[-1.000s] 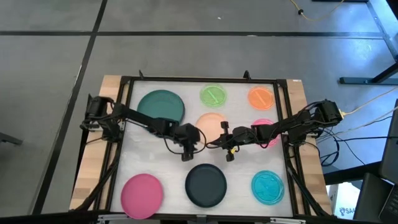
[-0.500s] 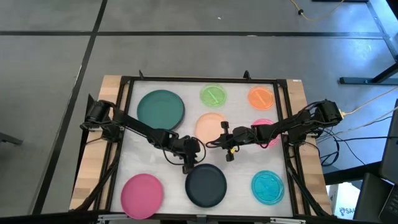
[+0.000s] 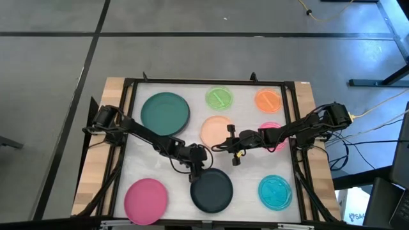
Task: Stack plastic plates
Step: Stack the black plate on top of the dark green plate
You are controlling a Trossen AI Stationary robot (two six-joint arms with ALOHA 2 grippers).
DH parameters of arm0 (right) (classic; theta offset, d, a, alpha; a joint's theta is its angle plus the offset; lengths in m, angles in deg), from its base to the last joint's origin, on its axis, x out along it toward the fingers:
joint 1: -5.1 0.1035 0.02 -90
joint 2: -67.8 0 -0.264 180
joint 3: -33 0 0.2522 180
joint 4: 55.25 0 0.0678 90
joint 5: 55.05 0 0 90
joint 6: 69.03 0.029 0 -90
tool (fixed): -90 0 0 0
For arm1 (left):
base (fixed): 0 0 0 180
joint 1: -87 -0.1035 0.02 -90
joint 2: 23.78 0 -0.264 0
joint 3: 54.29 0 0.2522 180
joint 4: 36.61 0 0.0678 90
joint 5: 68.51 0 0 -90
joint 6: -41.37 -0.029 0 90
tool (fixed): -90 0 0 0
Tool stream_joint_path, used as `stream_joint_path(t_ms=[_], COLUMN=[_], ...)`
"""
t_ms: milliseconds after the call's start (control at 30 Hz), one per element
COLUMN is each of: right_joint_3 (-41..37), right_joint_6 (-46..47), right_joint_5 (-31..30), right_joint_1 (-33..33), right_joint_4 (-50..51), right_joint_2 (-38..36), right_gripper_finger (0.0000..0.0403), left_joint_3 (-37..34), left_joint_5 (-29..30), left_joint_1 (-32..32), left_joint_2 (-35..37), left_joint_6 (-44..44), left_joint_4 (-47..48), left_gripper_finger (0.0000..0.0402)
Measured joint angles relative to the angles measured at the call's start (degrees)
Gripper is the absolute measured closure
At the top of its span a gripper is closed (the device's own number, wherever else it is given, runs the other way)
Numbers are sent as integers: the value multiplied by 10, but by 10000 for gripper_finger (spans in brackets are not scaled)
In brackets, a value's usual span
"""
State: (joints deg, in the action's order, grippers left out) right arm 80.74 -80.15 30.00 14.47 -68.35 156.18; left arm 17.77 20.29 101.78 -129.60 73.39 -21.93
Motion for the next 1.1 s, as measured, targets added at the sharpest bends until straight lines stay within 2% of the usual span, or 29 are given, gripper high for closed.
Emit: stream_joint_path(t_ms=[333,567,667,900,1100], right_joint_3=[0,0,0,0,0], right_joint_6=[19,19,19,19,19], right_joint_5=[11,11,11,11,-14], right_joint_1=[0,0,0,0,0], right_joint_4=[1,4,5,4,4], right_joint_2=[0,0,0,0,0], right_gripper_finger=[398,398,398,398,398], left_joint_3=[0,0,0,0,0], left_joint_5=[-1,-45,-43,-44,-40], left_joint_1=[3,-3,-6,-10,-20], left_joint_2=[-13,-36,-34,-32,-9], left_joint_6=[10,19,2,-21,-24], left_joint_4=[-1,-11,-12,-12,23], left_gripper_finger=[266,271,294,383,391])
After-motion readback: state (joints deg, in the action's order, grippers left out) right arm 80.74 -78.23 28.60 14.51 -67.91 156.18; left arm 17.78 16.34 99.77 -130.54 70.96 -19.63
